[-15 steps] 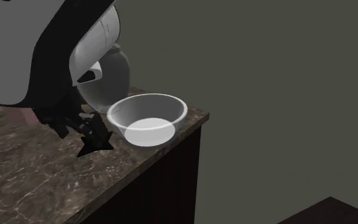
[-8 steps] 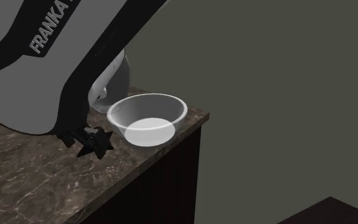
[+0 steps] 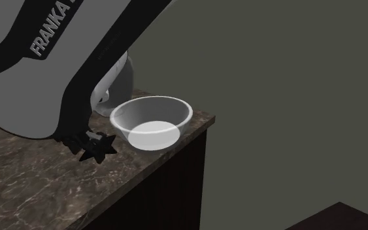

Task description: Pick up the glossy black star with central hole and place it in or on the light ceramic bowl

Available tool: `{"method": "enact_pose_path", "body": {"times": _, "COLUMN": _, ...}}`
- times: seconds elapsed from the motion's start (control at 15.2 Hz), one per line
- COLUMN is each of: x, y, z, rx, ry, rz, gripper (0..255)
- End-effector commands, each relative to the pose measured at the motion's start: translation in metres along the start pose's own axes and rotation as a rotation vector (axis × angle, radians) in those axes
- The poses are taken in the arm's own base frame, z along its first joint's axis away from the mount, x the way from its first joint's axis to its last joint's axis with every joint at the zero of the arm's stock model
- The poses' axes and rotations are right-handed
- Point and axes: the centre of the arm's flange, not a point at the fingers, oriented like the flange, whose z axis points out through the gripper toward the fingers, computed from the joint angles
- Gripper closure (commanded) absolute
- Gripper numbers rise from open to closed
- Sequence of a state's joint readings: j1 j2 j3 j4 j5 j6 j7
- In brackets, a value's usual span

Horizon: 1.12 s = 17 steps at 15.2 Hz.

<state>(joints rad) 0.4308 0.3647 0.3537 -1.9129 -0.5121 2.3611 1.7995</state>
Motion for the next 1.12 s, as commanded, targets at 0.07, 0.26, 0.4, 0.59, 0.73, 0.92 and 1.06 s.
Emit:
{"method": "enact_pose_path", "body": {"times": 0.07, "x": 0.0, "y": 0.001, "z": 0.003, "rx": -0.003, "ry": -0.002, "rz": 0.0, "gripper": 255}}
{"method": "enact_pose_path", "body": {"times": 0.26, "x": 0.001, "y": 0.001, "z": 0.002, "rx": -0.004, "ry": -0.002, "rz": 0.0, "gripper": 255}}
{"method": "enact_pose_path", "body": {"times": 0.4, "x": 0.0, "y": 0.001, "z": 0.001, "rx": -0.004, "ry": -0.002, "rz": 0.0, "gripper": 255}}
{"method": "enact_pose_path", "body": {"times": 0.59, "x": 0.001, "y": 0.0, "z": -0.003, "rx": -0.003, "ry": -0.002, "rz": 0.0, "gripper": 255}}
{"method": "enact_pose_path", "body": {"times": 0.73, "x": 0.004, "y": -0.001, "z": -0.013, "rx": -0.003, "ry": -0.002, "rz": 0.0, "gripper": 255}}
{"method": "enact_pose_path", "body": {"times": 0.92, "x": 0.007, "y": -0.004, "z": -0.028, "rx": -0.003, "ry": -0.002, "rz": 0.0, "gripper": 255}}
{"method": "enact_pose_path", "body": {"times": 1.06, "x": 0.01, "y": -0.005, "z": -0.038, "rx": -0.003, "ry": -0.002, "rz": 0.0, "gripper": 255}}
